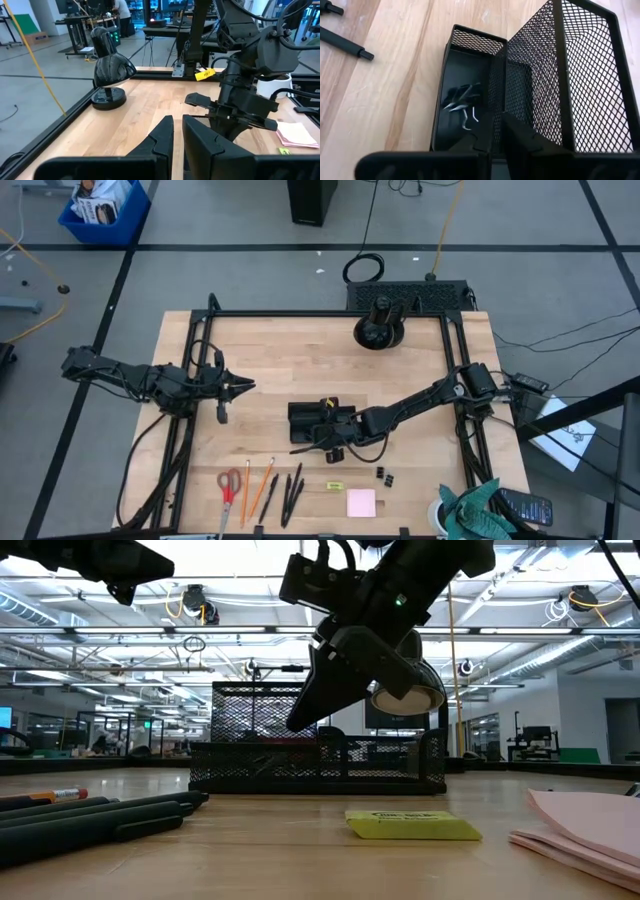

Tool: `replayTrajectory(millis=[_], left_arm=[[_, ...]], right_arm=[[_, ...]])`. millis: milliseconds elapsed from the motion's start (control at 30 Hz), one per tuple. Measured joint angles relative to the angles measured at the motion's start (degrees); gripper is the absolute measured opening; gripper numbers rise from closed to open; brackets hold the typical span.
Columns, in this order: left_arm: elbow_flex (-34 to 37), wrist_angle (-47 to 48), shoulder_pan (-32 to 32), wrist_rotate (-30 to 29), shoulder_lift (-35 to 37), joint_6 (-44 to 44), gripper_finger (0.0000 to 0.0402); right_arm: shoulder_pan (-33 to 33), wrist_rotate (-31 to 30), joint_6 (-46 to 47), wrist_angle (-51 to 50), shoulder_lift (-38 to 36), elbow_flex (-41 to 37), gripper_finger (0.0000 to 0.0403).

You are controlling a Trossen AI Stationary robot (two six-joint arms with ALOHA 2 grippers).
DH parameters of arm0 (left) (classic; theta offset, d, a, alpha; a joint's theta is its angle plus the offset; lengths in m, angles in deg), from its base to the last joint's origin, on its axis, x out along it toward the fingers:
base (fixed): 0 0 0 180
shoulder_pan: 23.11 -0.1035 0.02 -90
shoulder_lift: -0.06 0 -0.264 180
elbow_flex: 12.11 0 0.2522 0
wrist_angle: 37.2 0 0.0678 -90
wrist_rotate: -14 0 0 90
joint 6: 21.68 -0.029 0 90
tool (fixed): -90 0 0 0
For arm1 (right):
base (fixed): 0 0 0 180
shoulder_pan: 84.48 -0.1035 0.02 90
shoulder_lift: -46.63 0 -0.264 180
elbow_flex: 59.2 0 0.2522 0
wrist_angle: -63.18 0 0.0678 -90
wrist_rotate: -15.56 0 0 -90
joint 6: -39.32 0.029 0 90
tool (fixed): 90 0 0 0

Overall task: Pick and place office supplies into organizer
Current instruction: Put the black binder clip into the black desk organizer

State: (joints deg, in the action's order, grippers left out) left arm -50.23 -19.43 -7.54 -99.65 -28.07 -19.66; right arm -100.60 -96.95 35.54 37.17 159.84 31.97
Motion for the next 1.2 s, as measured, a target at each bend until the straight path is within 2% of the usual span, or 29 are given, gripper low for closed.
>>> replayTrajectory(millis=[200,367,433,567,633,767,1000,1200], left_arm=[[0.00,0.00,0.00,0.01,0.01,0.20,0.0047],[0.00,0.55,0.00,0.03,0.00,0.22,0.0047],[0.00,0.59,0.00,0.03,-0.01,0.22,0.0047],[0.00,0.63,0.00,0.05,-0.01,-0.04,0.0047],[0.00,0.59,0.00,0.05,0.01,-0.06,0.0047],[0.00,0.57,0.00,0.05,0.01,-0.22,0.0047],[0.00,0.50,0.00,0.10,0.01,-0.15,0.0047],[0.00,0.51,0.00,0.16,0.01,0.02,0.0047]], right_arm=[[-0.37,0.09,-2.02,-1.12,-0.74,-0.03,0.0059],[-2.87,0.44,-7.47,-9.73,-6.33,-0.07,0.0103],[-3.81,3.50,-7.55,-14.77,-9.23,-0.04,0.0123],[-5.69,14.45,-7.39,-24.53,-13.91,-0.04,0.0156],[-7.07,17.79,-6.34,-27.27,-14.94,-0.04,0.0167],[-9.78,18.24,-4.35,-30.46,-14.39,-0.04,0.0177],[-12.14,18.51,3.15,-31.26,-12.04,-0.04,0.0173],[-13.46,22.68,8.70,-30.95,-10.43,-1.87,0.0176]])
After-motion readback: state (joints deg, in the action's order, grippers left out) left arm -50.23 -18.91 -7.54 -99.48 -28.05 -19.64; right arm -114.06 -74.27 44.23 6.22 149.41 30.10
